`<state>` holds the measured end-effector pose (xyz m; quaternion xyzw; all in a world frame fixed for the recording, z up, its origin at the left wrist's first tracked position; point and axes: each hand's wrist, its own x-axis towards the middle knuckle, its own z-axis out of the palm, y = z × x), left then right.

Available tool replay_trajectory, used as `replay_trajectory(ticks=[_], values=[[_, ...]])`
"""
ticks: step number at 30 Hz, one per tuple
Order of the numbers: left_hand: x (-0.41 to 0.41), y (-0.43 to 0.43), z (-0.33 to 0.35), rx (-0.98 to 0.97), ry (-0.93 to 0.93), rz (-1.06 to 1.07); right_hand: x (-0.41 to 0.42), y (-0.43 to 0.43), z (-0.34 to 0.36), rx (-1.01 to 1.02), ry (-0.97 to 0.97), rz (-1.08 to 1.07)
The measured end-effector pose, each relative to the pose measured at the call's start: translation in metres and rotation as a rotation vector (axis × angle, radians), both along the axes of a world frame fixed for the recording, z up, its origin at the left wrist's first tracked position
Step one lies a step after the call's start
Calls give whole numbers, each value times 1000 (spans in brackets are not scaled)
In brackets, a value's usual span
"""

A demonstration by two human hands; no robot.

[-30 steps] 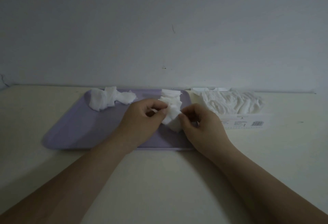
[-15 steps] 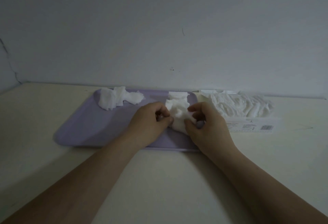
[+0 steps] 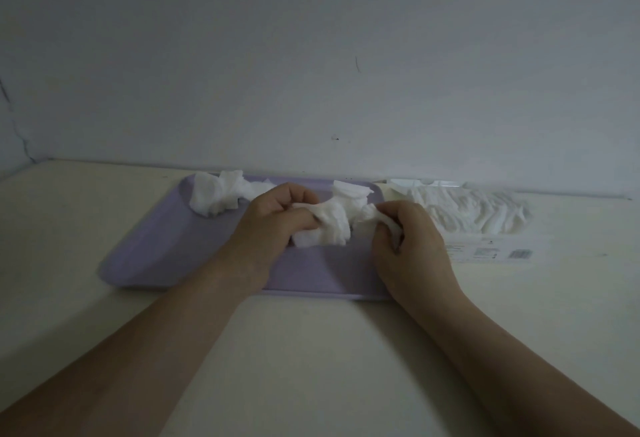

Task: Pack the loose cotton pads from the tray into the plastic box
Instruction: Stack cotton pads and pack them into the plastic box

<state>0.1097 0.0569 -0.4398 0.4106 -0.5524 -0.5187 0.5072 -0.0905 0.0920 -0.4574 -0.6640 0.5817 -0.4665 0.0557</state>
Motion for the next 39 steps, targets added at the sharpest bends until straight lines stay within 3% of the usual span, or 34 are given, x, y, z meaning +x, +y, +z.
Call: replay_trajectory(ticks=[5, 9, 20, 24, 30, 39], values=[[0, 6, -3, 27, -10, -336, -3, 6, 8, 96, -133, 50], [-5, 10, -3, -38, -193, -224, -7, 10, 9, 194, -233, 150], [-6, 8, -7, -141, -275, -74, -13, 10, 10, 313, -320, 381], [-8, 5, -9, -141, -350, -17, -7, 13, 8, 262, -98, 313], [-12, 5, -8, -234, -501, -102, -4, 15, 13, 211, -39, 242], [-12, 8, -1, -166, -474, -184, 13, 16, 23, 453, -289, 338]])
